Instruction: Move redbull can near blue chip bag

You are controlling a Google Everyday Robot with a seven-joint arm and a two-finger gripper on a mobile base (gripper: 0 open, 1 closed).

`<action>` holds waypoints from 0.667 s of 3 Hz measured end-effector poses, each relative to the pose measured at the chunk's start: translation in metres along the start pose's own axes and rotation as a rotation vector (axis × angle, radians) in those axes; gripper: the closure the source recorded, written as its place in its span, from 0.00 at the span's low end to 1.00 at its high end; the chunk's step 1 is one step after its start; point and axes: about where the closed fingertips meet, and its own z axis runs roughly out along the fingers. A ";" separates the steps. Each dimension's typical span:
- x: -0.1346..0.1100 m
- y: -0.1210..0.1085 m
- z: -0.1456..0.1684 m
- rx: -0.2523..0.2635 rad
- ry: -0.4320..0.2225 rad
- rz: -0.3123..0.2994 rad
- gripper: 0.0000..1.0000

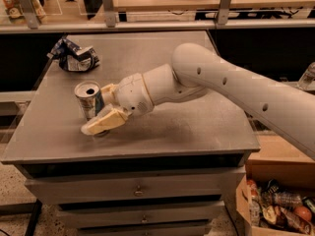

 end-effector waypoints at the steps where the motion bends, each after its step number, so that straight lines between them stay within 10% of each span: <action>1: 0.008 0.000 -0.003 0.003 -0.007 0.026 0.65; 2: 0.010 -0.004 -0.011 0.031 -0.035 0.057 0.88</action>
Offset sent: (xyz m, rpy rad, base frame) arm 0.0181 -0.0267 -0.0051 0.0628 0.0894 -0.1014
